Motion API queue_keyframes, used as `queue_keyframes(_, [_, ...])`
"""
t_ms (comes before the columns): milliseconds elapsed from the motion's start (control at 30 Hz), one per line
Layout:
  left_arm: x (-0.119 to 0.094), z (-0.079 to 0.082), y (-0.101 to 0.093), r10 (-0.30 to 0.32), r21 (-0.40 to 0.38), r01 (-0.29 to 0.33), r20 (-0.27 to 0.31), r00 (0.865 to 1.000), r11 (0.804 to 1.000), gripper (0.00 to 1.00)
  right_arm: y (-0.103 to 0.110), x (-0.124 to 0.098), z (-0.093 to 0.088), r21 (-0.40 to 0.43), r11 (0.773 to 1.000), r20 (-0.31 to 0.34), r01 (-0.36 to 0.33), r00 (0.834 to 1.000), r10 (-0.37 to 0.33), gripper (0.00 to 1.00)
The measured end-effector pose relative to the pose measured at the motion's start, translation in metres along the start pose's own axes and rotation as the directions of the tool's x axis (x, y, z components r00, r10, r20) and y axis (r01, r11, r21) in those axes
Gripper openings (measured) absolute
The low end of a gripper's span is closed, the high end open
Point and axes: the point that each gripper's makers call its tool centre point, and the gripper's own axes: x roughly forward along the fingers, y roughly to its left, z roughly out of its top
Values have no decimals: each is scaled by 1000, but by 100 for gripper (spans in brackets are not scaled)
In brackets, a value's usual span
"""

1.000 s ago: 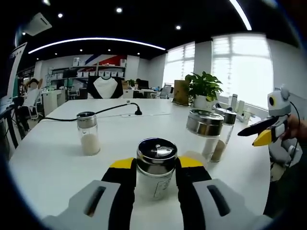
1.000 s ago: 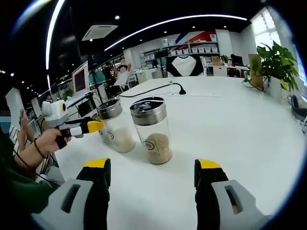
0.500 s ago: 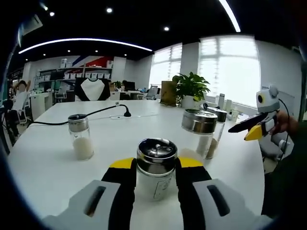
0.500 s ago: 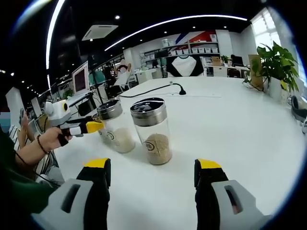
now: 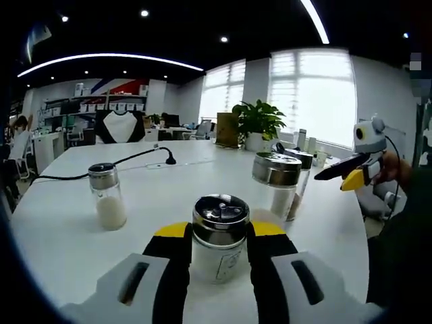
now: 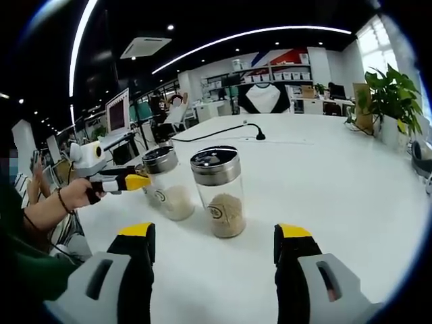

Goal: Rotate the seasoning bottle until the label or dispensing opening points toward the visible target arrow and the bottle remains upright within the marked orientation range

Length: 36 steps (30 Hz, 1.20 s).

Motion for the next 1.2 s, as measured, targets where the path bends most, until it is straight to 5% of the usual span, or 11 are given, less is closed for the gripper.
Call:
queue_keyframes(367, [1, 0, 2, 0, -10, 0, 16, 1000, 1000, 35, 0, -1, 1, -11, 1000, 0, 6, 1000, -6, 73])
queue_keyframes(467, [-1, 10, 5, 23, -7, -23, 67, 997, 1000, 51, 1, -2, 1, -12, 1000, 1, 7, 1000, -7, 73])
queue_keyframes(1100, [-40, 23, -24, 86, -26, -85, 36, 996, 996, 49, 1, 0, 7, -14, 1000, 14, 6, 1000, -6, 74])
queue_keyframes(1200, [-46, 27, -31, 93, -82, -88, 56, 994, 993, 50, 3, 1, 11, -22, 1000, 26, 2, 1000, -2, 74])
